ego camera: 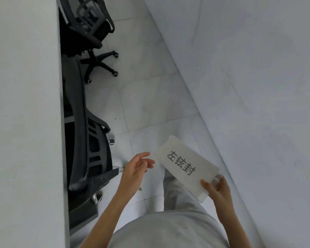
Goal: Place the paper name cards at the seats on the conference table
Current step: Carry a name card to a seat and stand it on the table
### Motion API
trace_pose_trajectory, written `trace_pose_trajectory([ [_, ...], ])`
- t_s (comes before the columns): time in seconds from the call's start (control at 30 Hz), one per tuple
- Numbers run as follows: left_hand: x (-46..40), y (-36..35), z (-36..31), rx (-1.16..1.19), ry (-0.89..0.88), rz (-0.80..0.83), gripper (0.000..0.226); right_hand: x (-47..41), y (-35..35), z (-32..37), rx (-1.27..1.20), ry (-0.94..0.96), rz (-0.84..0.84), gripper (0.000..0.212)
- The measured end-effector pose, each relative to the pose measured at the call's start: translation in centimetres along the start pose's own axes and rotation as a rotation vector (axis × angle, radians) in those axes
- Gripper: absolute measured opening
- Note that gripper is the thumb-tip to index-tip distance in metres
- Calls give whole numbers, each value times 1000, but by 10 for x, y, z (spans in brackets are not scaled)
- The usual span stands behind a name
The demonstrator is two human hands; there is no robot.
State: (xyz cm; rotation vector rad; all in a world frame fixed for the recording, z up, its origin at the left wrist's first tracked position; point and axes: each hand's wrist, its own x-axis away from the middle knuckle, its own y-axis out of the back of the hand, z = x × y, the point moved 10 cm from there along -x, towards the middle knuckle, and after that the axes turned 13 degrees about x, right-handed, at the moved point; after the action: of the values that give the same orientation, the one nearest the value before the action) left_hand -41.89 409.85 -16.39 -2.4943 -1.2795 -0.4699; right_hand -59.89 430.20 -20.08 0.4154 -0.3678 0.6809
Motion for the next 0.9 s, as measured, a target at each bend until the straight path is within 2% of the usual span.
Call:
trace_pose_trajectory([
  [0.13,-81,-1,-29,-5,-5,-93,28,-107,-7,55,85,60,60,38],
  [0.23,-128,13,-56,89,-20,-243,30,-185,-33,134,199,182,190,39],
  [0.33,-163,33,-77,146,-16,-371,30,-249,-76,216,308,314,311,38],
  [0.47,-215,62,-94,244,-7,-527,32,-321,-146,302,412,488,387,36],
  [0.57,-270,89,-104,289,-8,-606,31,-372,-199,341,450,565,391,48],
  [0.7,-367,131,-143,309,-12,-615,34,-443,-259,369,482,541,399,59],
  [0.9,-503,206,-274,146,-154,-535,36,-531,-324,428,537,516,395,42],
])
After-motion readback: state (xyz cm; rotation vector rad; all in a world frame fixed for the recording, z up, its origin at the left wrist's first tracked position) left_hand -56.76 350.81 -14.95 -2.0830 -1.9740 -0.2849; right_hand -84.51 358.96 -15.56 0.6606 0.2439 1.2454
